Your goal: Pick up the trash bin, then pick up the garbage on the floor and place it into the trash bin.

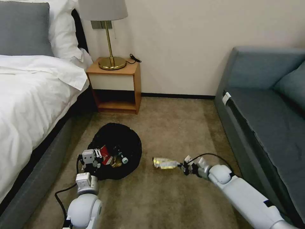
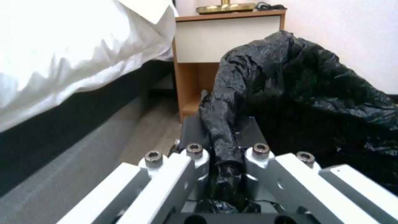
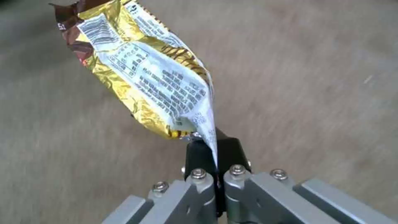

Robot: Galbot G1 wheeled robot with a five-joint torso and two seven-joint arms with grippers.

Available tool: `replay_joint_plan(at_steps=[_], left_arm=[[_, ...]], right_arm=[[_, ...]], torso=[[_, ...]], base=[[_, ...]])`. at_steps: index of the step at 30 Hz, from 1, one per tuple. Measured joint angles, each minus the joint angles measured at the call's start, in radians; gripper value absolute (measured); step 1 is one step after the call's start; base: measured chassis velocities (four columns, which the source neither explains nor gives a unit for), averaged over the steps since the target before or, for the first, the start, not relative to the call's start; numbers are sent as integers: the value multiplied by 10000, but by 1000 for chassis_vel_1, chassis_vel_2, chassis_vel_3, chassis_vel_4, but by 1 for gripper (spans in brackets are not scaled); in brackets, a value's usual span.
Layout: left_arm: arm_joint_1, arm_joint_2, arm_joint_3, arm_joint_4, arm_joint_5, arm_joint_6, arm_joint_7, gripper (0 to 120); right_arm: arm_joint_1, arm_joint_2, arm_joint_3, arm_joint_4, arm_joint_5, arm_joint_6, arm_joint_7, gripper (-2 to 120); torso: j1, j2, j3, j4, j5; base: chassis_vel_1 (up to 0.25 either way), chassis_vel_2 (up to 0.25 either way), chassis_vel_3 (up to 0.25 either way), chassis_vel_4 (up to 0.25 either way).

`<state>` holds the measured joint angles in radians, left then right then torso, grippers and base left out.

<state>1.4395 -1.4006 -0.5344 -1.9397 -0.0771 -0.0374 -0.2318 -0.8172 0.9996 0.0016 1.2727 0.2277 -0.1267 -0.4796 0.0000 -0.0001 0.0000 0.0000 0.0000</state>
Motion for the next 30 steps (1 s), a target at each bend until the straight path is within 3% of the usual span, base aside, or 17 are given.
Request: replay_joint_plan(at_steps=[12,24,30], left_arm=[[-107,-79,273,55,209,23,-3,4],[-584,-333,1214,119,502,239,-43,4],[-934,-650,1725,423,331,-198,49,4]], right_arm=[[-208,-55,1003,2096,349,-201,95,0],[-415,-113,701,4630,2296,-922,200,0],[-473,348,425,4978,3446,-610,346,0]], torso=[[0,0,0,1,0],[0,0,0,-1,-2],[0,0,0,1,0]], base=[[0,0,0,0],[0,0,0,0],[0,0,0,0]])
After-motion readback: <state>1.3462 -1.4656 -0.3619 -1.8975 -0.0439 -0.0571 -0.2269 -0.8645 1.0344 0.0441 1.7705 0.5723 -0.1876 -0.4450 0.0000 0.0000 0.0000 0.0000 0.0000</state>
